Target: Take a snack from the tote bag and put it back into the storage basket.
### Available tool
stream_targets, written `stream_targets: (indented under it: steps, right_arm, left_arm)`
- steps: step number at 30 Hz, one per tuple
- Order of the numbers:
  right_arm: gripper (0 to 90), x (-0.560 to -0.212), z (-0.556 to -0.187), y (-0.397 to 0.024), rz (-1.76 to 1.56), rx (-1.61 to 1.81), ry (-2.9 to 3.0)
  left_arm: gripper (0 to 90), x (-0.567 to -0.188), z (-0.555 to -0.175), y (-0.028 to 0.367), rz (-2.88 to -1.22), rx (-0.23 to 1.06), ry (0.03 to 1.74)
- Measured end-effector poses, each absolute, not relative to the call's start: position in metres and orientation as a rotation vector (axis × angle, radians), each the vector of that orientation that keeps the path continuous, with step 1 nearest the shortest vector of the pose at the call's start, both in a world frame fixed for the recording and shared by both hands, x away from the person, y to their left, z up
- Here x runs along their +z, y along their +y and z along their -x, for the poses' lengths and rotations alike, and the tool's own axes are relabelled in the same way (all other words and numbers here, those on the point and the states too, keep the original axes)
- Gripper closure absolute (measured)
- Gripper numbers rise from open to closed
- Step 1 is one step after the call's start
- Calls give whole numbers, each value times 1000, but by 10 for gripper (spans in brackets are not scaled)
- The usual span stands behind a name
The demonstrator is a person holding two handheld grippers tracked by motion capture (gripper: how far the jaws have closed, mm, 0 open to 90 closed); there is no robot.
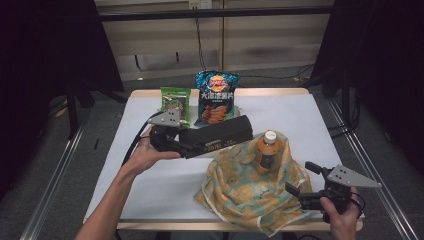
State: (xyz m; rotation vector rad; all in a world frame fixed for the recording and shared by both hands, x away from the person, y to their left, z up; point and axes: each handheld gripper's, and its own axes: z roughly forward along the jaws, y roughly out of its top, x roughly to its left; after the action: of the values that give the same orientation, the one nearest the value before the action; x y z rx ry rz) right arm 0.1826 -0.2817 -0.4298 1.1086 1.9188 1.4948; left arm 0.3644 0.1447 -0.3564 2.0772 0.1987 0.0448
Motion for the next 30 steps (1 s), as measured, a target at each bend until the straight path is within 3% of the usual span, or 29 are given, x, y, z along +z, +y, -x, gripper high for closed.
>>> stream_targets:
  steps: [30]
  right_arm:
    - [19, -431, -183, -280, -1103, 1504, 1953]
  left_arm:
    - [432, -395, -424, 147, -2198, 94, 282]
